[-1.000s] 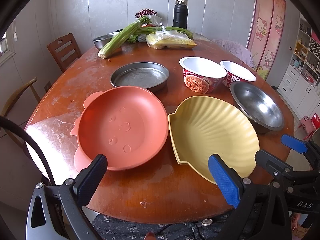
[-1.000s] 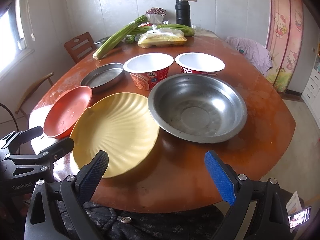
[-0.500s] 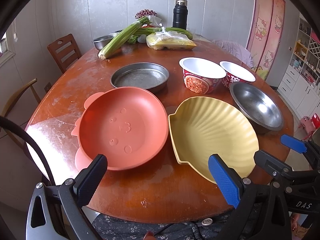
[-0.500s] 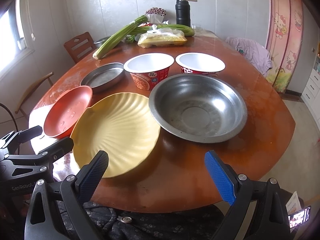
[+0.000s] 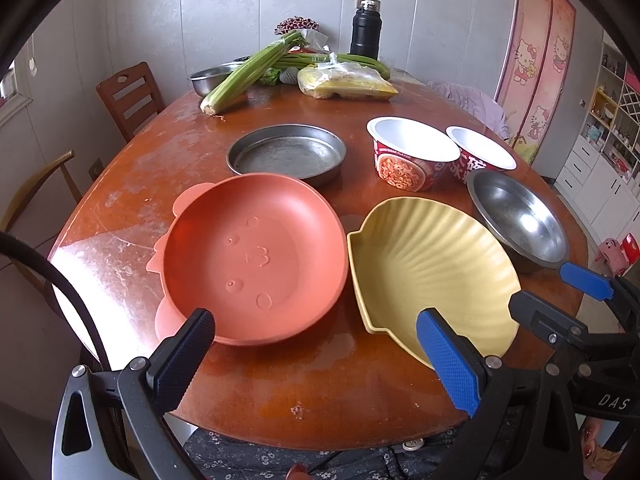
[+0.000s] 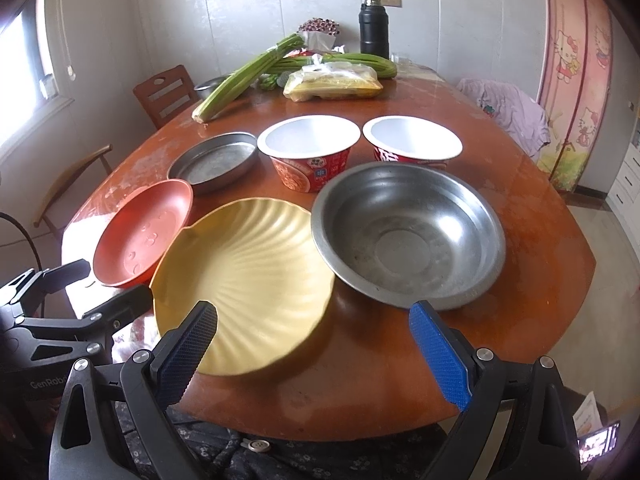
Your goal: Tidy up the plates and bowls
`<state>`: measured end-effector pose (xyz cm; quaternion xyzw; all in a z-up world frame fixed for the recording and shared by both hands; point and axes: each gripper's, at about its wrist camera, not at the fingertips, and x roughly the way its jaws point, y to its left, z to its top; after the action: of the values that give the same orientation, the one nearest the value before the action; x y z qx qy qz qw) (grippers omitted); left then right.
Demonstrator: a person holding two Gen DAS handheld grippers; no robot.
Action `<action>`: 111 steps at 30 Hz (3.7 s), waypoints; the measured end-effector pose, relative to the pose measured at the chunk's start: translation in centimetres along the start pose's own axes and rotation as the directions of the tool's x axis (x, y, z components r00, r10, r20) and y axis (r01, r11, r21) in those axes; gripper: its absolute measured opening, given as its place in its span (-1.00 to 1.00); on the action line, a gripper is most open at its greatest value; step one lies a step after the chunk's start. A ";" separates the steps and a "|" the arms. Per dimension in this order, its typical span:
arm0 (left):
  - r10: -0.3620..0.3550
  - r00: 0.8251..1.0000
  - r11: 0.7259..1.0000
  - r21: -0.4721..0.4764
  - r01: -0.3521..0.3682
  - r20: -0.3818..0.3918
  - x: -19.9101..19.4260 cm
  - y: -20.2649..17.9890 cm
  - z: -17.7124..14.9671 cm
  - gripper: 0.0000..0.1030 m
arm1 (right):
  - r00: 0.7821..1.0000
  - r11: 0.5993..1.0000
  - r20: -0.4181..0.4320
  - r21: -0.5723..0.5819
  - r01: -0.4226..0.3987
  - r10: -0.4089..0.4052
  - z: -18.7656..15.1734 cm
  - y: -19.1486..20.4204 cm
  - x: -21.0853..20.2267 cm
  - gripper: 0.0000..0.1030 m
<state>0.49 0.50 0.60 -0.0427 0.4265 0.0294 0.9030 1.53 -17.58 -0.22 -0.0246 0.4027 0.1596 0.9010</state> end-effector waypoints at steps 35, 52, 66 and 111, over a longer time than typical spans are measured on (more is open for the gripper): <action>0.059 0.982 0.964 -0.246 -0.103 -0.179 4.5 11.5 1.8 0.59 | 0.935 0.936 -0.320 -0.255 -0.241 0.154 10.4 11.7 13.9 0.37; -0.057 0.987 0.955 -0.296 0.011 -0.148 5.2 12.0 3.3 -0.44 | 0.925 0.915 -0.335 -0.288 -0.281 0.179 10.2 14.2 15.1 -0.39; 0.020 0.993 0.948 -0.312 -0.055 -0.112 4.0 17.0 5.7 -0.44 | 0.916 0.908 -0.327 -0.266 -0.325 0.232 12.0 18.8 13.5 -0.37; 0.129 0.979 0.956 -0.242 -0.165 -0.159 8.1 20.1 8.8 -0.11 | 0.881 0.926 -0.385 -0.141 -0.350 0.275 12.2 19.4 16.6 -0.29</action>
<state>10.63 21.50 -1.14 -0.1281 0.4843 0.1479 0.8527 14.68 7.38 -2.52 -0.0812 0.5397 0.3373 0.7670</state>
